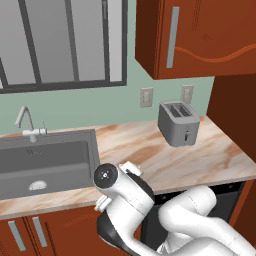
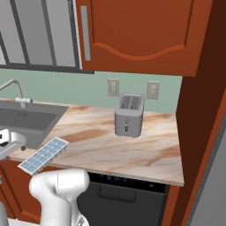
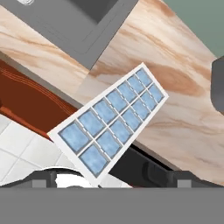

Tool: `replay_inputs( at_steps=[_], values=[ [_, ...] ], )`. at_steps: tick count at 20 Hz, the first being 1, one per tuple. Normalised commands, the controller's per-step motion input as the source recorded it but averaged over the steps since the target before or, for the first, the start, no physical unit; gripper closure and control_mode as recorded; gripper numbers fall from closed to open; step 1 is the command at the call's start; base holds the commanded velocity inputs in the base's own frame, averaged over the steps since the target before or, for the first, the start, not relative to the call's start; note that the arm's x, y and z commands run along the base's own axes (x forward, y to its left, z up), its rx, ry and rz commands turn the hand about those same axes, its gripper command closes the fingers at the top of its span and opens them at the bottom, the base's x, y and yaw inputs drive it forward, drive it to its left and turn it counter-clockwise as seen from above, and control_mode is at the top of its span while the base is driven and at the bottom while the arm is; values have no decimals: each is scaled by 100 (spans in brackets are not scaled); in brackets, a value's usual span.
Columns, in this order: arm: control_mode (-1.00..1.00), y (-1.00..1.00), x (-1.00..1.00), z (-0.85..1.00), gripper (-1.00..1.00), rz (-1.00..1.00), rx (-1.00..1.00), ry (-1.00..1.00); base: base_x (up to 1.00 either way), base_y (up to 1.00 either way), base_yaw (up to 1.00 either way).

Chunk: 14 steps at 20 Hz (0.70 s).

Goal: The ice cube tray has been filled with water. Take the tray and place it in the freezer to make ice. Close the freezer door after placing the tray.

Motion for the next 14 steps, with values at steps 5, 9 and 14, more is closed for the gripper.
replay_inputs(
  at_steps=[5,9,14],
  values=[
    [-100,3,-1,-33,-100,6,-15,0,0,0,0],
    [-100,0,0,-27,-100,5,-13,0,0,0,0],
    [-100,0,0,-21,-100,4,-9,0,0,0,0]
  ],
)
